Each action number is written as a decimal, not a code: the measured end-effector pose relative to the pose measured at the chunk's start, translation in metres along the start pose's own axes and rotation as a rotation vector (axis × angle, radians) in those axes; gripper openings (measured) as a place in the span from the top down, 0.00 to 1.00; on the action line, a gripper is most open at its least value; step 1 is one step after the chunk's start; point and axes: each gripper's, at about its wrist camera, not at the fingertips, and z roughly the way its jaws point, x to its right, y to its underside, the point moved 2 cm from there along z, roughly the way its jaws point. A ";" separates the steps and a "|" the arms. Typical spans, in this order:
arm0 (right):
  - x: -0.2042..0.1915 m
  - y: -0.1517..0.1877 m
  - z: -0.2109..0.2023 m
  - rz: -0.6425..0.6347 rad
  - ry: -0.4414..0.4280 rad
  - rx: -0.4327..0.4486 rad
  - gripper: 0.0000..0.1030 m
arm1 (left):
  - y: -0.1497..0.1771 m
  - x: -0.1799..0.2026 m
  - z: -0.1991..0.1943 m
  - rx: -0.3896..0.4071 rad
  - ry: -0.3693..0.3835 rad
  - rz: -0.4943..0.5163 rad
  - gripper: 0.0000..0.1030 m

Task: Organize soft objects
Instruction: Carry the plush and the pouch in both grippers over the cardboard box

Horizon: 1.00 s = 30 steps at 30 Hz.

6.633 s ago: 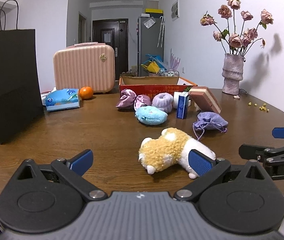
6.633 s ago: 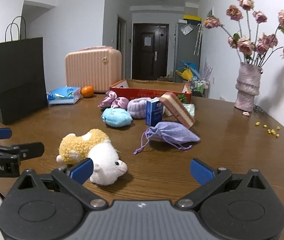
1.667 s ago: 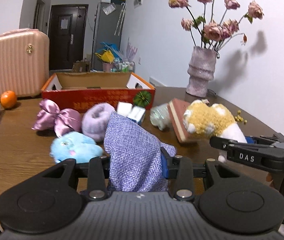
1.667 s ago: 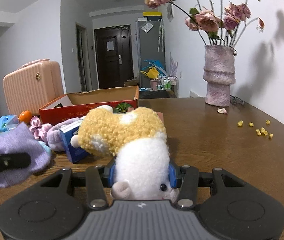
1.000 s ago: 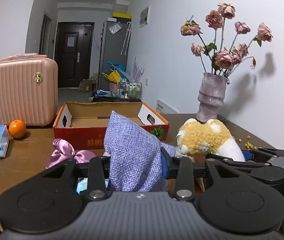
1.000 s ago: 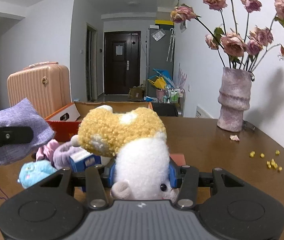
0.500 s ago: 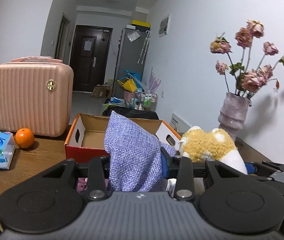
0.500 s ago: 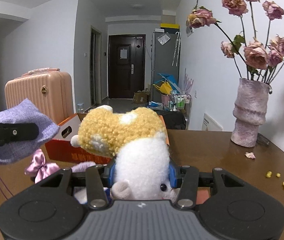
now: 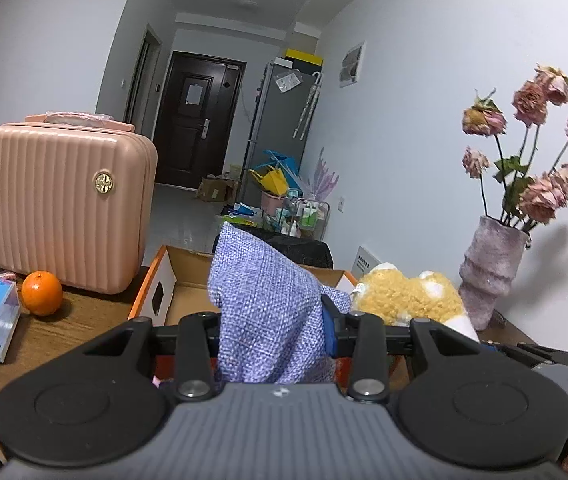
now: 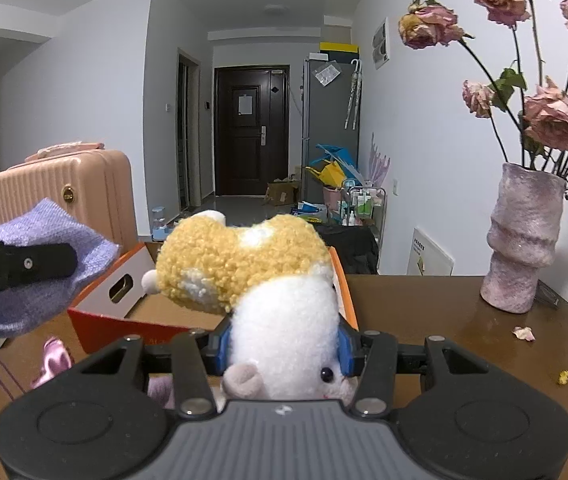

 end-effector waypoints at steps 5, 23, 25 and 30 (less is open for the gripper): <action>-0.004 -0.009 0.020 0.002 0.000 -0.009 0.54 | -0.006 -0.001 0.020 -0.005 -0.012 -0.019 0.63; -0.006 -0.046 0.089 0.035 0.032 -0.031 0.54 | -0.034 -0.019 0.085 0.017 -0.082 -0.066 0.63; -0.007 -0.046 0.098 0.034 0.035 -0.044 0.54 | -0.035 -0.022 0.094 0.013 -0.092 -0.065 0.63; -0.006 -0.047 0.119 0.039 0.045 -0.077 0.54 | -0.036 -0.025 0.117 -0.006 -0.122 -0.066 0.63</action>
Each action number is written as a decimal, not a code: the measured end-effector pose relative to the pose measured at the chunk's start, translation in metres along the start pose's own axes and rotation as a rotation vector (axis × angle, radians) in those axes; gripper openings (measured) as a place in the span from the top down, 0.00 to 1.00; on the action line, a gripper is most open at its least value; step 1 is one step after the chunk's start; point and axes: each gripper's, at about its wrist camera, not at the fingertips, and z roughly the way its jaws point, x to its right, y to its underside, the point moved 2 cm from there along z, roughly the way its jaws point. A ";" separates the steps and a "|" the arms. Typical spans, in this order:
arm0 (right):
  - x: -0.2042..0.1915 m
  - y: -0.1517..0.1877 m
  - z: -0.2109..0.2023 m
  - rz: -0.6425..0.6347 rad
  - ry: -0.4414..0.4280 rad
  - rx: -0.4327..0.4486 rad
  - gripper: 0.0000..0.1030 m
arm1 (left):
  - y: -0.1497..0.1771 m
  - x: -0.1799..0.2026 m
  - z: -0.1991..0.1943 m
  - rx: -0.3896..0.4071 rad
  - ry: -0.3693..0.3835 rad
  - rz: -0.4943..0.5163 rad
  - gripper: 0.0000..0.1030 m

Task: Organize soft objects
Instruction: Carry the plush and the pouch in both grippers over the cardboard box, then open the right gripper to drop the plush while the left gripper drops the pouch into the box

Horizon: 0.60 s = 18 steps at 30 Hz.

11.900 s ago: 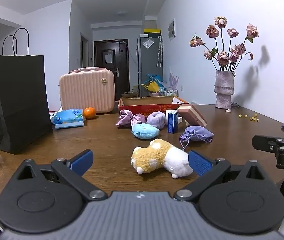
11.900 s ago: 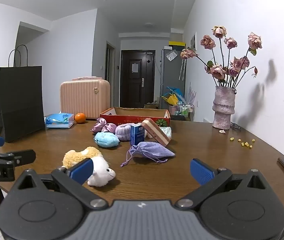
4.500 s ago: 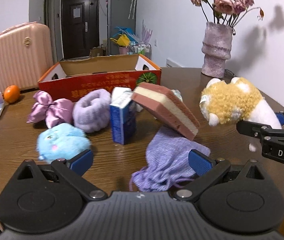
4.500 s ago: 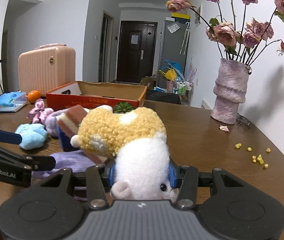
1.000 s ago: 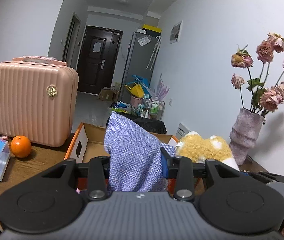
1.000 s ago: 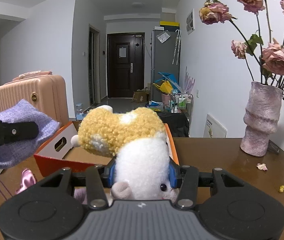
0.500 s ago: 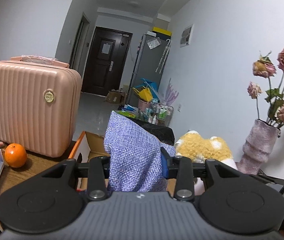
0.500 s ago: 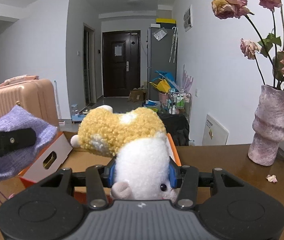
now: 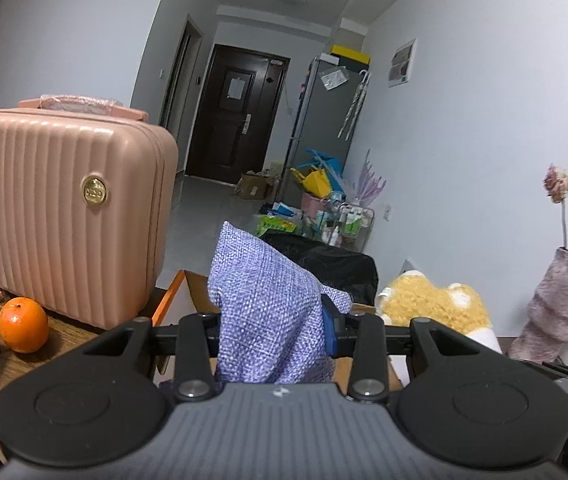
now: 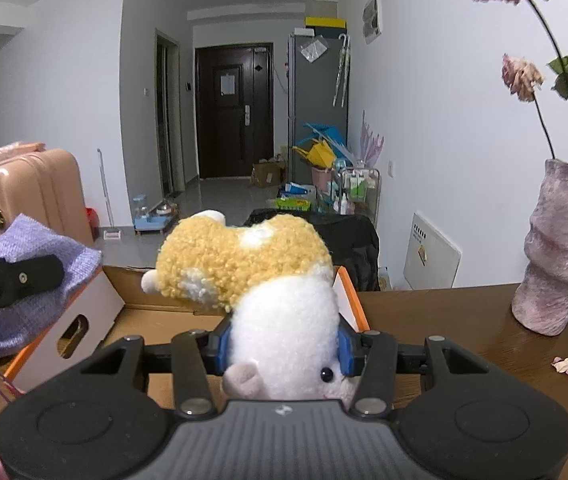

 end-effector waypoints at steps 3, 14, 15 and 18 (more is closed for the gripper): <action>-0.001 -0.001 0.012 0.003 0.007 -0.018 0.54 | 0.000 -0.003 0.015 -0.016 -0.021 -0.001 0.63; -0.007 0.008 0.030 0.002 0.054 -0.052 0.13 | 0.012 -0.010 0.040 -0.061 -0.083 0.007 0.18; -0.005 0.008 0.030 0.010 0.056 -0.053 0.12 | 0.012 -0.011 0.039 -0.059 -0.095 0.006 0.16; 0.001 0.008 0.030 0.037 0.063 -0.068 0.01 | 0.011 -0.014 0.035 -0.060 -0.135 -0.003 0.02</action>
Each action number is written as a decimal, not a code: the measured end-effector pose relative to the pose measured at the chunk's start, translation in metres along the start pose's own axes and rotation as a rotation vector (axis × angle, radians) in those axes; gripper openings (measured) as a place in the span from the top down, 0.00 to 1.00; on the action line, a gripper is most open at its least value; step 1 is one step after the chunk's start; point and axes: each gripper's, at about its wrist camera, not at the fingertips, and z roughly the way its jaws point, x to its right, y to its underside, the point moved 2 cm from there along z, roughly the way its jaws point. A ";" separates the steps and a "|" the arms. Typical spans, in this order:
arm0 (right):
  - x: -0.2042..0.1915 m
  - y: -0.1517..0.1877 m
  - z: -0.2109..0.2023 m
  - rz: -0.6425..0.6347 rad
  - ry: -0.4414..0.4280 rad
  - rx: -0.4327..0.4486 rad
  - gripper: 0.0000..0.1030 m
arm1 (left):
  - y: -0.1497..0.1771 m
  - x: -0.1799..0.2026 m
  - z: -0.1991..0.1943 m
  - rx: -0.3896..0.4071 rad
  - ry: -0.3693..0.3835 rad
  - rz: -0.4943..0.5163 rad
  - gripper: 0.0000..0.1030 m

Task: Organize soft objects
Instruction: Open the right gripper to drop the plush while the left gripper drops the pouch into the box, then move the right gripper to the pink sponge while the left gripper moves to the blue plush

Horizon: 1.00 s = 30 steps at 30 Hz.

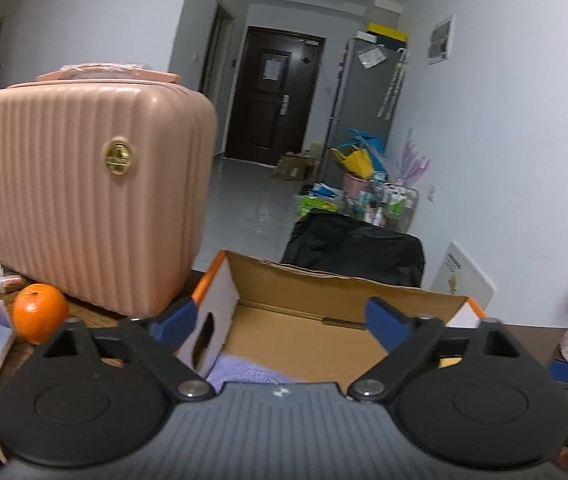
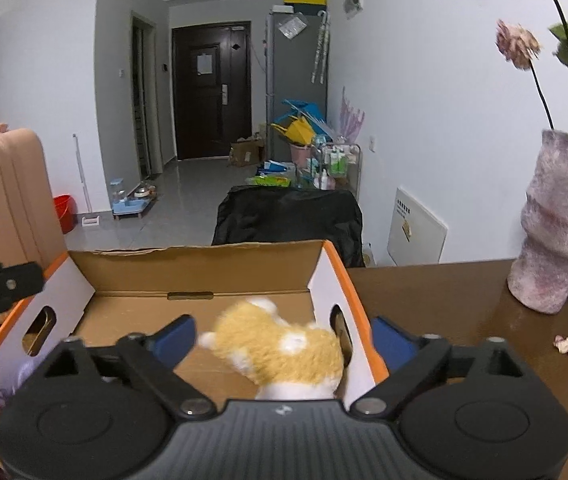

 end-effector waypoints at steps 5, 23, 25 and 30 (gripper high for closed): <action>0.004 -0.001 -0.005 0.009 -0.007 0.003 0.00 | -0.004 -0.004 -0.004 0.005 -0.039 -0.002 0.00; 0.013 0.002 -0.087 -0.046 -0.070 0.132 0.00 | -0.005 -0.015 -0.055 0.042 0.002 0.030 0.00; 0.015 0.005 -0.094 -0.058 -0.071 0.134 0.00 | -0.002 -0.015 -0.062 0.043 0.009 0.041 0.00; 0.021 0.015 -0.110 -0.079 -0.068 0.137 0.00 | 0.007 -0.017 -0.078 0.042 0.016 0.060 0.00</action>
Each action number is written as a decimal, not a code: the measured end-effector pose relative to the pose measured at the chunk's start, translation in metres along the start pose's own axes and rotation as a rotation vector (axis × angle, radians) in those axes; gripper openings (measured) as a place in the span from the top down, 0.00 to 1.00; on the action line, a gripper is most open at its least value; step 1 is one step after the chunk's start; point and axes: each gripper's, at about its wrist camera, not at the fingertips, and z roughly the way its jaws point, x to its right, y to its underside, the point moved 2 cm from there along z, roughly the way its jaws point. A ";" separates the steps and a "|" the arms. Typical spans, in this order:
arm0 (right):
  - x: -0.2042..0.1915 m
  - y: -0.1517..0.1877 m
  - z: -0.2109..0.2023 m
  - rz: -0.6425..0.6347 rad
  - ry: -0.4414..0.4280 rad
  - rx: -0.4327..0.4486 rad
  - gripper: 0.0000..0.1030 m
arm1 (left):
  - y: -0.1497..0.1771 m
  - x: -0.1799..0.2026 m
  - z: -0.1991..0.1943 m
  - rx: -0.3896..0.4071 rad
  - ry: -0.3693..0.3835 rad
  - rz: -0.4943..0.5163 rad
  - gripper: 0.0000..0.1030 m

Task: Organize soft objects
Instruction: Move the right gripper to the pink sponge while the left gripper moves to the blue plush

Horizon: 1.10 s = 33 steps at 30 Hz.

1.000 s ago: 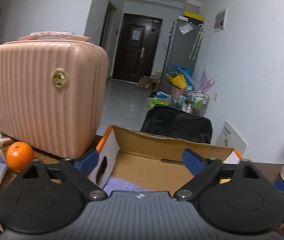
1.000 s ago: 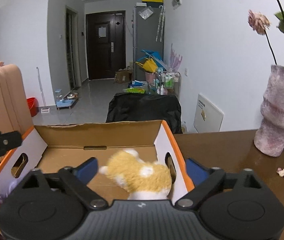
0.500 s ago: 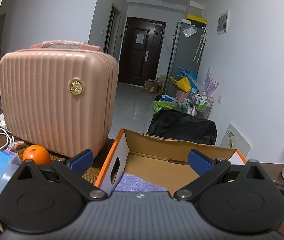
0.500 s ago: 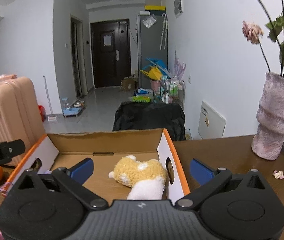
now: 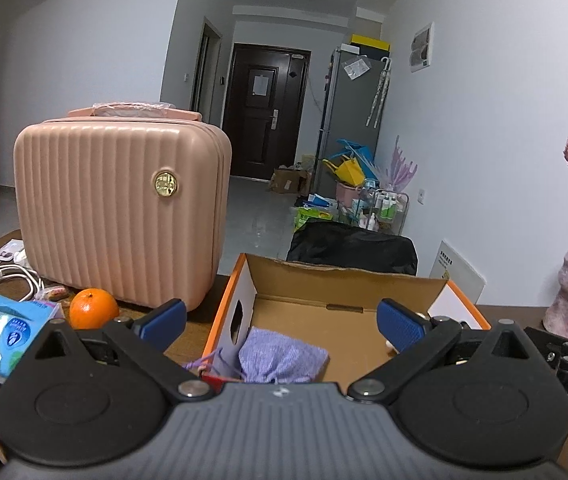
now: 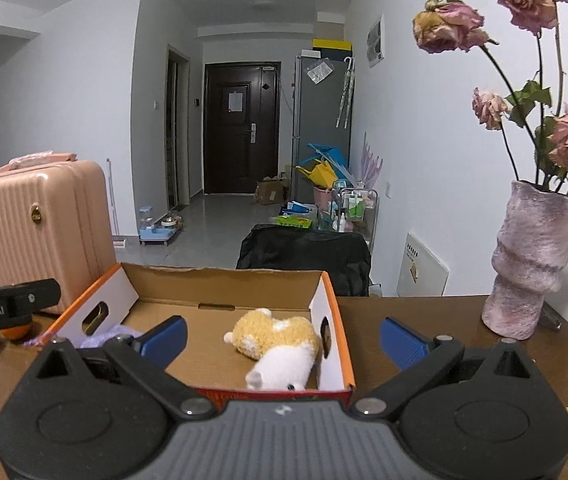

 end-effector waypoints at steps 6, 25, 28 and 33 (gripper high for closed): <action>0.009 0.012 -0.019 -0.005 0.008 0.005 0.00 | 0.012 0.000 -0.019 -0.009 0.002 0.023 0.00; 0.030 0.063 -0.076 -0.055 0.001 0.002 0.00 | 0.059 0.004 -0.080 -0.036 0.031 0.094 0.00; 0.031 0.072 -0.086 -0.064 -0.002 0.009 0.00 | 0.066 0.006 -0.089 -0.040 0.041 0.098 0.00; 0.036 0.086 -0.101 -0.076 0.004 0.011 0.00 | 0.079 0.009 -0.103 -0.046 0.061 0.100 0.00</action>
